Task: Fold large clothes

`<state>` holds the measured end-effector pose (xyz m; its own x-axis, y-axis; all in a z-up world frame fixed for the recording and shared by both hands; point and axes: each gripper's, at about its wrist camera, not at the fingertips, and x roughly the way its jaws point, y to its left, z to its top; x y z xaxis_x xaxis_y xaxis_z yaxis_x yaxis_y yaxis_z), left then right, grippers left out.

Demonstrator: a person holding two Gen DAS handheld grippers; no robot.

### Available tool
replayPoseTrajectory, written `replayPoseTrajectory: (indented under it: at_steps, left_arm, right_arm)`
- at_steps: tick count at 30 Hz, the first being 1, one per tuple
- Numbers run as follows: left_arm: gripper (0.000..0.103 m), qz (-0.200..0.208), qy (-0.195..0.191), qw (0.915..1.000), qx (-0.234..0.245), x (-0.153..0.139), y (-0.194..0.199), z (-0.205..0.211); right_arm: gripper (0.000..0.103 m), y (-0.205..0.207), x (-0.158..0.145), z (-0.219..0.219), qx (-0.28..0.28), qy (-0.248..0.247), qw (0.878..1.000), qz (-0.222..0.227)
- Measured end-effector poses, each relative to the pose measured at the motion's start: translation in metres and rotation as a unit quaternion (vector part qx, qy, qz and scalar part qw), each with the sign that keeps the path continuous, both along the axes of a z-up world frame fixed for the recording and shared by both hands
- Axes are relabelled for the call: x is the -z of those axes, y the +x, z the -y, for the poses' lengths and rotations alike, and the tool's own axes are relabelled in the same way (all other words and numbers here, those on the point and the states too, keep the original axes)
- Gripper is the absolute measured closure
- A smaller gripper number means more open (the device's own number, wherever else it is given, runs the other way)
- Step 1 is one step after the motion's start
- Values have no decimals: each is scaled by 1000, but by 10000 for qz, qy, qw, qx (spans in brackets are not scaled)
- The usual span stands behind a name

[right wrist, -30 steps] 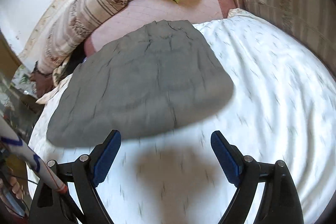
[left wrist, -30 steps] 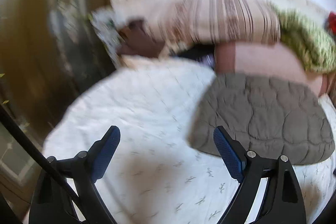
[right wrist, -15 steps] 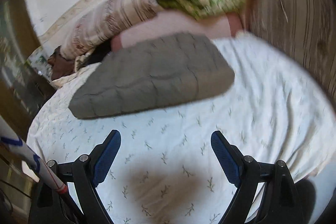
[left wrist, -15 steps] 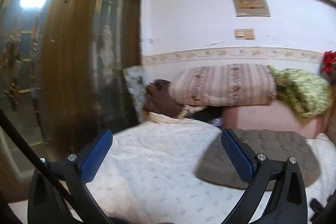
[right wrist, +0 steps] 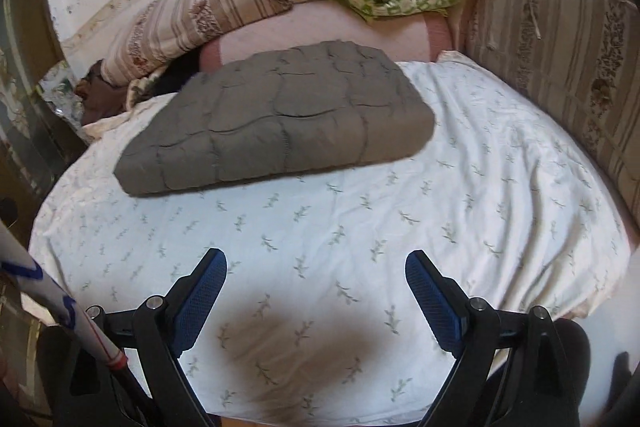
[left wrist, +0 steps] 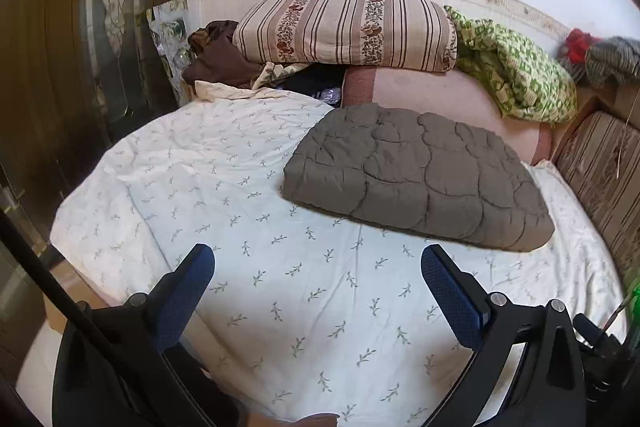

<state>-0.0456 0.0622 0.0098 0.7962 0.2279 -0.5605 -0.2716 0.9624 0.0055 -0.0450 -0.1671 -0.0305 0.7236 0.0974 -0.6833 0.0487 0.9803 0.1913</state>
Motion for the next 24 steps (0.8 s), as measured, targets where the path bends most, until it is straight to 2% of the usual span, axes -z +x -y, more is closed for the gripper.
replayPoseTrajectory:
  at_steps: [10, 15, 24]
  left_arm:
    - [0, -527, -1, 9986, 49, 19, 6, 2]
    - [0, -649, 84, 9978, 123, 25, 11, 7]
    - [0, -877, -10, 9957, 284, 36, 19, 9]
  right_arm:
    - [9, 3, 19, -18, -165, -170, 9987, -440]
    - [9, 5, 23, -20, -178, -273, 9982, -499]
    - [9, 12, 31, -21, -138, -324, 9971, -667]
